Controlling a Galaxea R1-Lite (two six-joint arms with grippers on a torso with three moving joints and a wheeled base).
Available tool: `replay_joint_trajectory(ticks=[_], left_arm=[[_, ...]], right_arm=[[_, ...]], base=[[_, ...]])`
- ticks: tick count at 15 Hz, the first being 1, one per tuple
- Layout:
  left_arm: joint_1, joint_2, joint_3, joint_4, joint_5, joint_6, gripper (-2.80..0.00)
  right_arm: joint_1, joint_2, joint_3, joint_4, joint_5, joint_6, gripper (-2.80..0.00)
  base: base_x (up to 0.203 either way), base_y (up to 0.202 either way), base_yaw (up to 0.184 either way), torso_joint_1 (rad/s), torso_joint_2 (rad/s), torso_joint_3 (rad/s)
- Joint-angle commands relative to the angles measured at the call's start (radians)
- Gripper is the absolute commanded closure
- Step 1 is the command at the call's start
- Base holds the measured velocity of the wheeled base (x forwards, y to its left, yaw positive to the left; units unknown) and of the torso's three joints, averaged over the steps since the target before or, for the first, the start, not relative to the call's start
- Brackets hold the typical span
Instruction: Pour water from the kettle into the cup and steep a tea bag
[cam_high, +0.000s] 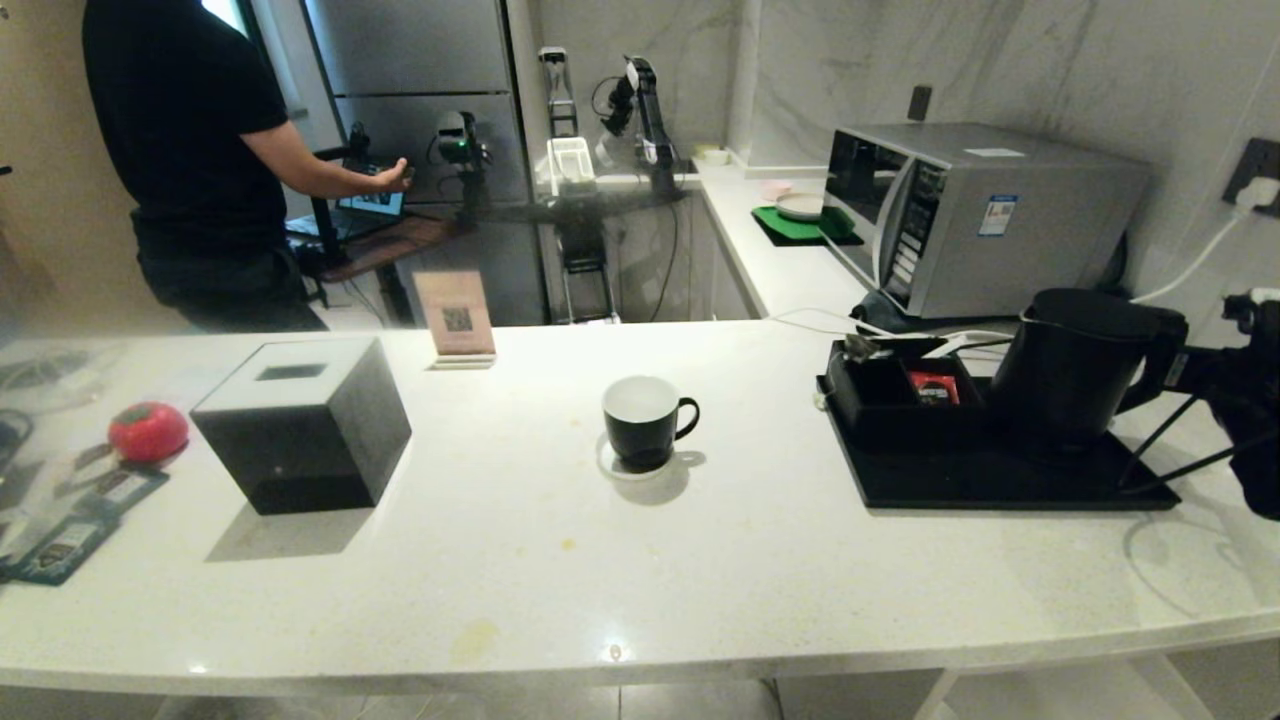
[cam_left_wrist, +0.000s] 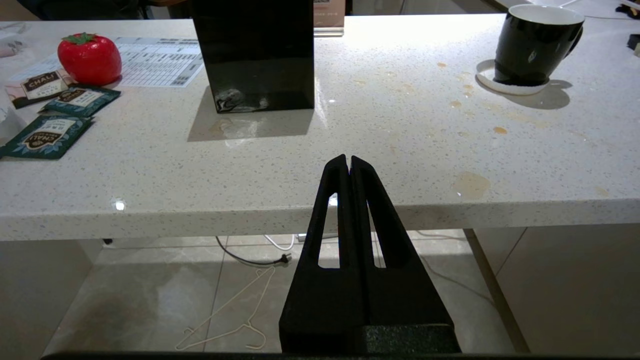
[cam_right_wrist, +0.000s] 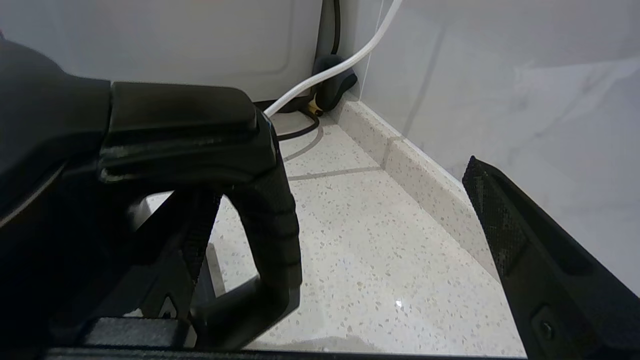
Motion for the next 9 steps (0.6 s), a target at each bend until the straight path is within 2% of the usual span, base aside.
replay_joint_trajectory(ticks=[1, 7, 8, 9], left_arm=[[0.000, 0.002, 0.000, -0.001, 0.000, 0.000, 0.00], [0.000, 0.002, 0.000, 0.000, 0.000, 0.000, 0.00], [0.000, 0.002, 0.000, 0.000, 0.000, 0.000, 0.00], [0.000, 0.002, 0.000, 0.000, 0.000, -0.001, 0.00]], right_arm=[[0.000, 0.008, -0.017, -0.008, -0.001, 0.000, -2.80], [0.001, 0.013, -0.017, -0.019, 0.001, 0.000, -2.80], [0.001, 0.013, -0.018, -0.020, 0.001, 0.000, 0.00], [0.001, 0.011, -0.018, -0.020, 0.001, 0.000, 0.00]], base=[[0.000, 0.000, 0.000, 0.000, 0.00, 0.000], [0.000, 0.000, 0.000, 0.000, 0.00, 0.000], [0.000, 0.000, 0.000, 0.000, 0.00, 0.000], [0.000, 0.000, 0.000, 0.000, 0.00, 0.000]])
